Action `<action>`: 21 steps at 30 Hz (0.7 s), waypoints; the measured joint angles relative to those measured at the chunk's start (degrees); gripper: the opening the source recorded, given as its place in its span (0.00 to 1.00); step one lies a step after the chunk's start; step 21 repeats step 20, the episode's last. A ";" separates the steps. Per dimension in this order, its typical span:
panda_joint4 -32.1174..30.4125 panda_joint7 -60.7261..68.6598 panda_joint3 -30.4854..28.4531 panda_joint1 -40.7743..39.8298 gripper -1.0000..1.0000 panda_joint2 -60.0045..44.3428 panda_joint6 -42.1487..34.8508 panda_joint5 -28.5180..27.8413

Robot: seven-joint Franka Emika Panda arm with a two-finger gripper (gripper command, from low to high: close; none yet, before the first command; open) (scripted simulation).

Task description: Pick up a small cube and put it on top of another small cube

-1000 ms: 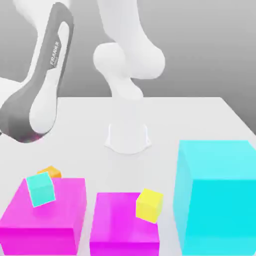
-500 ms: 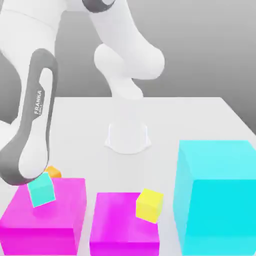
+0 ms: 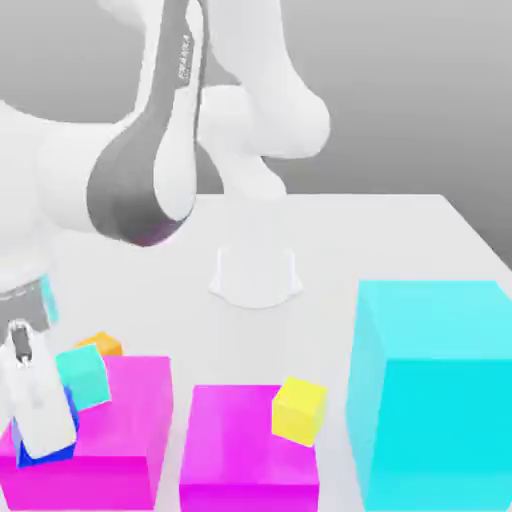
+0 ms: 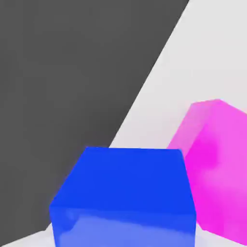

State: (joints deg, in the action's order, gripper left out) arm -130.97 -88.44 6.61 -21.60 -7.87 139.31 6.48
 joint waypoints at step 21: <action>-19.19 -35.26 9.77 11.66 1.00 8.57 10.27 -6.31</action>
